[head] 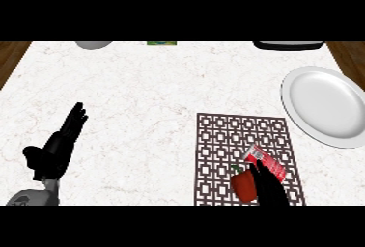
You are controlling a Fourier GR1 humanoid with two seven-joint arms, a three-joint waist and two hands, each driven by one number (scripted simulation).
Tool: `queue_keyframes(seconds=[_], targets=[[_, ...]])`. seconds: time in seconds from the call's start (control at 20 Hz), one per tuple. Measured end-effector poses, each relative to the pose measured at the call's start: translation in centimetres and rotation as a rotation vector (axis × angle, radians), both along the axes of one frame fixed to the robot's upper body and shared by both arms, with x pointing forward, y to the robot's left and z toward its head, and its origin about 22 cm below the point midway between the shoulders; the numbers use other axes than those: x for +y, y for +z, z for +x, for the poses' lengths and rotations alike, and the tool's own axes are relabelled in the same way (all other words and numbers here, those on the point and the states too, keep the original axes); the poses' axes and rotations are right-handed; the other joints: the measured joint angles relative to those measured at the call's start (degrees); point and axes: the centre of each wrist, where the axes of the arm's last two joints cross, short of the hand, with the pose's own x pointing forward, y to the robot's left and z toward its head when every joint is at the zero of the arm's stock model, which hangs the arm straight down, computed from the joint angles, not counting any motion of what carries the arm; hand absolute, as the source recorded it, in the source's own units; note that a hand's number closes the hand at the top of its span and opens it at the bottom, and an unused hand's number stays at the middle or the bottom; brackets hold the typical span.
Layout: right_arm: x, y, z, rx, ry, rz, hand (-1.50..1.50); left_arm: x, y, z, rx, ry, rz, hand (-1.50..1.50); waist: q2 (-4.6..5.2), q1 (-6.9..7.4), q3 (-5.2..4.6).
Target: Pick the bell pepper from the placemat and place it in the plate
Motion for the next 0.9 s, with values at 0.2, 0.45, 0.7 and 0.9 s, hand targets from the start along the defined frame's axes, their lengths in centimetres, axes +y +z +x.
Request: queue_keyframes(seconds=[0.2, 0.45, 0.7, 0.9], targets=[[0.3, 1.8, 0.7, 0.100, -0.031, -0.040, -1.50, 0.1, 0.3, 0.3, -0.002, -0.004, 0.000, 0.00, 0.00, 0.16, 0.06], [1.2, 1.9, 1.9, 0.180, -0.067, -0.090, -1.50, 0.0, -0.5, -0.1, 0.004, -0.004, 0.003, 0.00, 0.00, 0.21, 0.11], [1.1, 1.3, 2.4, 0.263, -0.082, -0.160, -1.50, 0.0, -0.3, -0.2, 0.005, -0.001, 0.005, 0.00, -0.02, 0.23, 0.15], [0.5, 0.2, 3.9, 0.300, -0.082, -0.171, -1.50, -0.9, -0.3, -0.5, -0.004, -0.002, 0.003, 0.00, -0.02, 0.28, 0.15]])
